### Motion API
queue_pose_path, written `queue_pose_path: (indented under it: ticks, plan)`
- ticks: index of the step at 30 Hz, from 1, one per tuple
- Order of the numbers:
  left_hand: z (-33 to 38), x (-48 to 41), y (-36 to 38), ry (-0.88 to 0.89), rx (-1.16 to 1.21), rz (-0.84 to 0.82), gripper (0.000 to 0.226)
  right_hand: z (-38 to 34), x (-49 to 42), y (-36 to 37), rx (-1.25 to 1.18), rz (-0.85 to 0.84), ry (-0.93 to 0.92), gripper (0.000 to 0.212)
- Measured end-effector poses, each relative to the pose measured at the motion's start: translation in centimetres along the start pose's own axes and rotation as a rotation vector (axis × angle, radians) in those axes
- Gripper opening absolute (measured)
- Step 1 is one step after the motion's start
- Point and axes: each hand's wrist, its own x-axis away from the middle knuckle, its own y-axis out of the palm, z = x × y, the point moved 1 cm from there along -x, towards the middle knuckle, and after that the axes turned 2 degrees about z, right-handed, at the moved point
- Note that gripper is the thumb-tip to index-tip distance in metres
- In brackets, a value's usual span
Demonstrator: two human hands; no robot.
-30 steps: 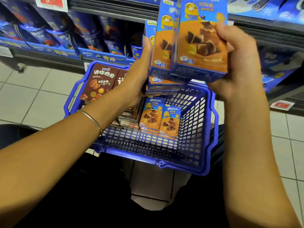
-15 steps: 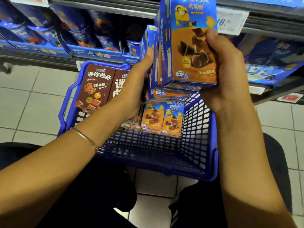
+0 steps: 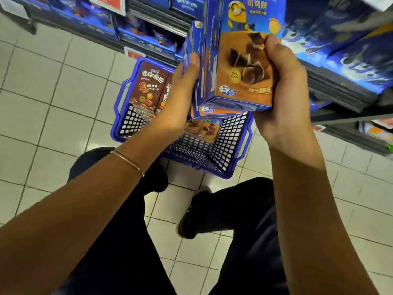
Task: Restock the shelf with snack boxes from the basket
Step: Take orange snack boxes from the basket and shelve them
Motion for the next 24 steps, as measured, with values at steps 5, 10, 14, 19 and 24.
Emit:
queue_pose_path:
  ticks: [5, 10, 14, 19, 24]
  plan:
    - [8.1, 9.2, 2.7, 0.027, 0.14, 0.057, 0.066, -8.7, 7.5, 6.1, 0.018, -0.071, 0.088, 0.036]
    - [18.6, 19.6, 6.2, 0.086, 0.085, 0.118, 0.06, -18.9, 14.9, 10.1, -0.004, -0.063, 0.033, 0.052]
    - [25.6, 27.6, 10.6, 0.085, 0.137, 0.028, 0.052, -25.8, 20.0, 11.3, -0.109, -0.085, -0.042, 0.028]
    - [32.2, 35.2, 16.2, 0.237, 0.107, -0.064, 0.071, -32.9, 24.4, 12.1, -0.167, -0.077, -0.15, 0.045]
    - [36.5, 39.3, 19.8, 0.417, 0.037, -0.079, 0.097, -39.0, 27.5, 12.3, -0.162, -0.142, -0.254, 0.048]
